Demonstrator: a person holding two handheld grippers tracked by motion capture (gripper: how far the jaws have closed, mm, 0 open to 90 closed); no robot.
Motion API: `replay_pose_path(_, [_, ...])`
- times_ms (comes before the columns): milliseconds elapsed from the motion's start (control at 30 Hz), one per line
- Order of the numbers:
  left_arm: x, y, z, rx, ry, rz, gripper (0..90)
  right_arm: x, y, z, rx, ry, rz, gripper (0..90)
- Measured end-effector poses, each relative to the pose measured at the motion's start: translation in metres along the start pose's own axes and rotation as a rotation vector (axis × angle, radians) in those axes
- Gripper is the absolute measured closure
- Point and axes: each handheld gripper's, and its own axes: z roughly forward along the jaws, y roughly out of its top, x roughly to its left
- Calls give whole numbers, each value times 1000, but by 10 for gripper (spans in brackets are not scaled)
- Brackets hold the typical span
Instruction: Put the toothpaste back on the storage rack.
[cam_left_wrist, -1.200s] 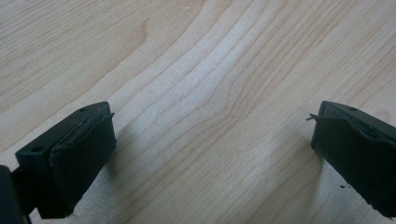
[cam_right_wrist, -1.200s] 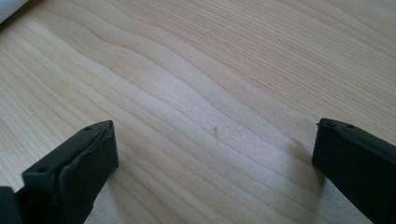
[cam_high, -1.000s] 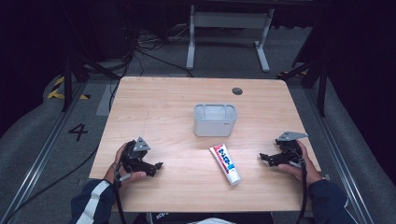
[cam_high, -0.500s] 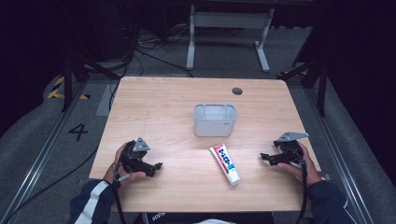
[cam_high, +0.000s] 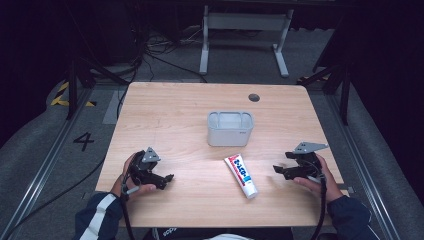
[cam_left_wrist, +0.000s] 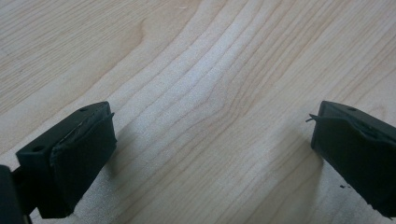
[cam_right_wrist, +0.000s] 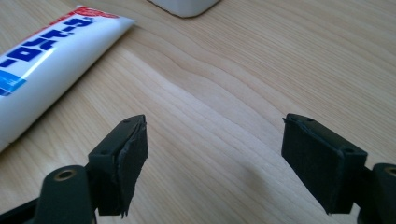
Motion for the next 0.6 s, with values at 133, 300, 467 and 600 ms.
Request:
replay_pose_path(133, [0,0,0,0,0,0,2,8,6,-1,-13,10,-14,236])
replay_pose_path(300, [0,0,0,0,0,0,2,21,16,-2,-24,36,-39,238])
replay_pose_path(467, [0,0,0,0,0,0,2,35,28,2,-22,47,-71,257])
replay_pose_path(600, [0,0,0,0,0,0,3,47,36,7,-20,69,-96,258])
